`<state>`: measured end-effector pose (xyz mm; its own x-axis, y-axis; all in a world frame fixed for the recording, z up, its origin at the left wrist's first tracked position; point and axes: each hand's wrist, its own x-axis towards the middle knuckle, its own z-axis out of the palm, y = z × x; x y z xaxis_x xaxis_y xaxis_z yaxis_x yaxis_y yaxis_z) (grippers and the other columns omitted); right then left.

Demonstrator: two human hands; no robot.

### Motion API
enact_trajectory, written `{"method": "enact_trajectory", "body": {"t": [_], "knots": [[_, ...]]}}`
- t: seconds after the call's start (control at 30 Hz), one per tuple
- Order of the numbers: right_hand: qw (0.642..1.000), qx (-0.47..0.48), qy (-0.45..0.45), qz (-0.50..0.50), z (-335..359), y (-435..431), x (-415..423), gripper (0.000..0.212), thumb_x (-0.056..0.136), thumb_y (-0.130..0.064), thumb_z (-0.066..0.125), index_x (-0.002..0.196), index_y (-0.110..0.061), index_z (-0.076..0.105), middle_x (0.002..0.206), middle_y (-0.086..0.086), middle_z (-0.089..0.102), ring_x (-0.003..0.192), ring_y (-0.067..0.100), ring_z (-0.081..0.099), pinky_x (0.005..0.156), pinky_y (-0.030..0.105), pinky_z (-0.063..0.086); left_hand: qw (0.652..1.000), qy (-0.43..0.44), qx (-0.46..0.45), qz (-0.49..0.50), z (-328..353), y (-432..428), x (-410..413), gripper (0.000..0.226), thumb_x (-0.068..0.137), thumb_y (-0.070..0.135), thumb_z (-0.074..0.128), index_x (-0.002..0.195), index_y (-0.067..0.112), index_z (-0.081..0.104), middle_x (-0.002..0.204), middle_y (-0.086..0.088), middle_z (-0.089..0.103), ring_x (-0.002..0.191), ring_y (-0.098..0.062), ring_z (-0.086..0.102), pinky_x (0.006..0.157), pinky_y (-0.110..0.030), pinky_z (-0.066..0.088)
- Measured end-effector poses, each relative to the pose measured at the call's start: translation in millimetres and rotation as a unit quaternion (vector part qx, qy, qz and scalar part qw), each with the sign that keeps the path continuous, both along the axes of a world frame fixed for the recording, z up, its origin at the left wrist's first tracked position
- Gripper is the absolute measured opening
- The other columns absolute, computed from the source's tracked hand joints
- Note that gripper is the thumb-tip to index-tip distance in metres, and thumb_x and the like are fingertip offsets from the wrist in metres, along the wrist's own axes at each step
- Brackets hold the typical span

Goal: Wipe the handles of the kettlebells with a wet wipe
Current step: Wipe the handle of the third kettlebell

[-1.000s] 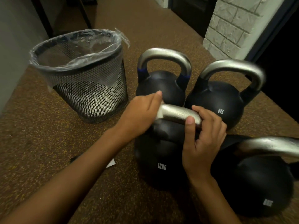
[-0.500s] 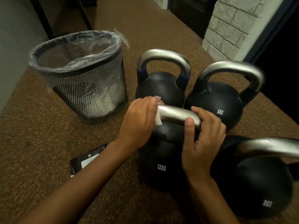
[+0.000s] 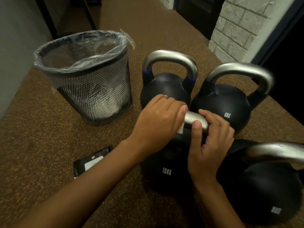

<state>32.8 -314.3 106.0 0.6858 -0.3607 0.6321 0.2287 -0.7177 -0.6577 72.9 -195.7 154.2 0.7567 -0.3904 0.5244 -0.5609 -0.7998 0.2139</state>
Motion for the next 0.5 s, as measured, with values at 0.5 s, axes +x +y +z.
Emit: {"method": "enact_trajectory", "body": {"t": [0.5], "knots": [[1.0, -0.005, -0.002, 0.002, 0.0, -1.4, 0.5, 0.036, 0.094, -0.036, 0.039, 0.115, -0.014, 0.058, 0.113, 0.004, 0.058, 0.107, 0.018, 0.047, 0.093, 0.035, 0.034, 0.999, 0.025, -0.013, 0.025, 6.7, -7.1, 4.7, 0.044, 0.097, 0.027, 0.023, 0.08, 0.014, 0.062, 0.071, -0.001, 0.064, 0.068, -0.02, 0.059, 0.093, -0.036, 0.04]]}}
